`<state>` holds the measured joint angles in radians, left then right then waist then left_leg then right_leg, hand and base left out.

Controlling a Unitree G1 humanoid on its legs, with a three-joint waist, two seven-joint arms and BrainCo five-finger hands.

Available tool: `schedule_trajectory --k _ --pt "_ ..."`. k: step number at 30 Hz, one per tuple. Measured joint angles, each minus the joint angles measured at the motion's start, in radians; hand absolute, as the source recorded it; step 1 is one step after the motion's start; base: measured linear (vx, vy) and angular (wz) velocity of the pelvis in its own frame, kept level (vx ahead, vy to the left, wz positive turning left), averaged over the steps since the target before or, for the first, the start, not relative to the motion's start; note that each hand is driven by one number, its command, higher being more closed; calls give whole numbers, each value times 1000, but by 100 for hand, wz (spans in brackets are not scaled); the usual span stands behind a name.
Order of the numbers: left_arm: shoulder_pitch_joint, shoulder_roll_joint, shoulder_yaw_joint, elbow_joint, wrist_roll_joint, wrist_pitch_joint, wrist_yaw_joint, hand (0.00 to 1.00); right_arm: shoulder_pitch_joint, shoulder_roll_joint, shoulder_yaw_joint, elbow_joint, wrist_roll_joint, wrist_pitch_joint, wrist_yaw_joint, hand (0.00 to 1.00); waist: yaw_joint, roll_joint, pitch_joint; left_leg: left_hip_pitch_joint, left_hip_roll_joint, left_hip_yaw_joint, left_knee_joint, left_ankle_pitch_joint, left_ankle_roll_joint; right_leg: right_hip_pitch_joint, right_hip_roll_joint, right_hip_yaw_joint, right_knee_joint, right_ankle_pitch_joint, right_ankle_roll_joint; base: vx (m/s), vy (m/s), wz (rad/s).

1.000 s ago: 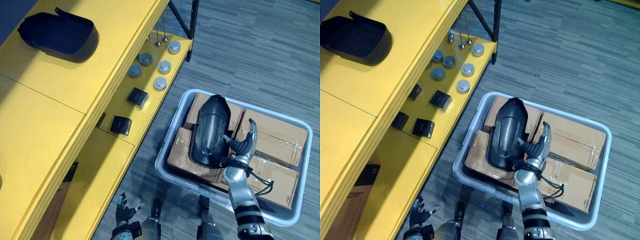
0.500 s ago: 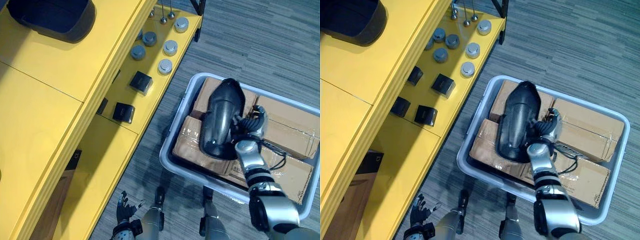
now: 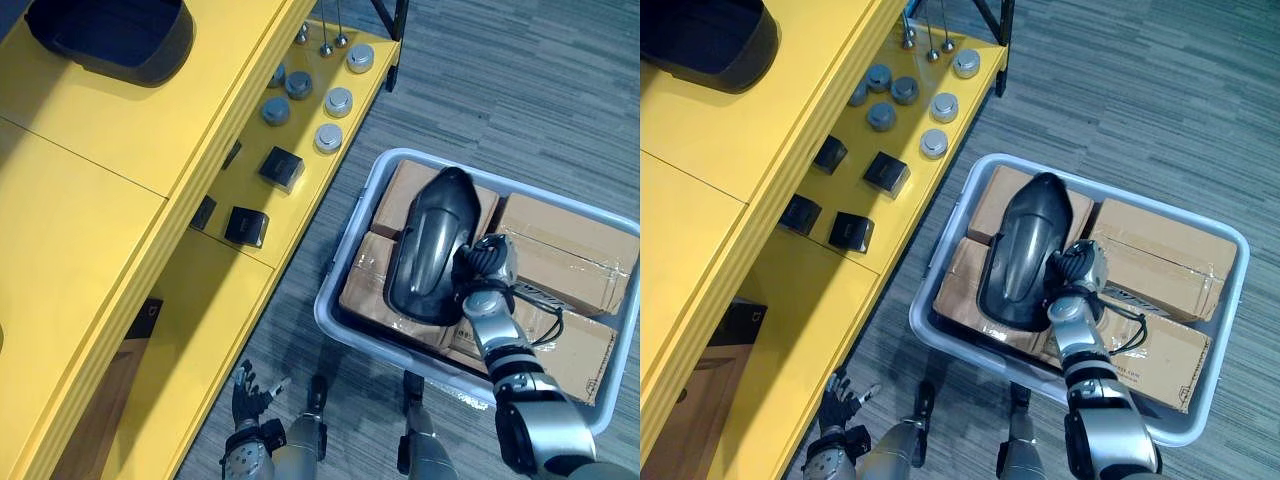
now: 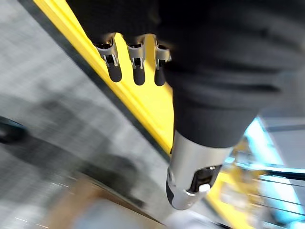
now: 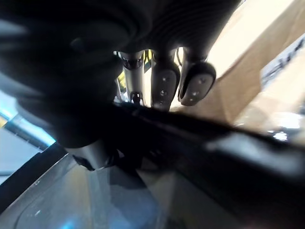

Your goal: Walk over and take plastic housings, then place them on the shelf

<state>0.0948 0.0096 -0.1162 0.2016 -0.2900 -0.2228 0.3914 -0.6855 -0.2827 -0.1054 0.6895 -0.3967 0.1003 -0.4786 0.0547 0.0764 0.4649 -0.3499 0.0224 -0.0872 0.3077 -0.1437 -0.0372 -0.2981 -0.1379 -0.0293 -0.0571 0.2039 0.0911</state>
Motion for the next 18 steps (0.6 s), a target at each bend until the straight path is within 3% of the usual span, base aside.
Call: schedule_trajectory --k 6,9,13,16,18 --pt "52 18 -32 -308 97 0 0 0 182 34 -4 -196 -49 11 5 100 -32 -29 -49 74 15 15 -27 -4 -7 57 12 16 -7 -9 -3 13 13 -10" --pt "46 44 -69 -369 181 0 -3 0 288 48 -8 -375 -130 4 4 100 -44 -48 -136 128 29 28 -53 -10 -16 95 24 23 -13 -24 -2 29 -9 -12" --pt "35 50 -110 -401 193 0 -19 0 330 46 -7 -468 -195 -12 1 100 -61 -51 -217 171 37 29 -83 -9 -21 136 27 13 -23 -36 0 32 -7 2" --pt "-3 59 -159 -403 67 1 -84 0 338 43 20 -530 -239 -32 2 100 -65 -53 -266 215 41 33 -105 -8 -24 163 29 10 -24 -41 0 57 -5 -4" --pt "-65 79 -221 -393 -95 9 -137 0 343 42 55 -574 -256 -39 5 100 -67 -53 -295 240 45 33 -118 -1 -32 180 29 8 -24 -41 0 36 -4 1"
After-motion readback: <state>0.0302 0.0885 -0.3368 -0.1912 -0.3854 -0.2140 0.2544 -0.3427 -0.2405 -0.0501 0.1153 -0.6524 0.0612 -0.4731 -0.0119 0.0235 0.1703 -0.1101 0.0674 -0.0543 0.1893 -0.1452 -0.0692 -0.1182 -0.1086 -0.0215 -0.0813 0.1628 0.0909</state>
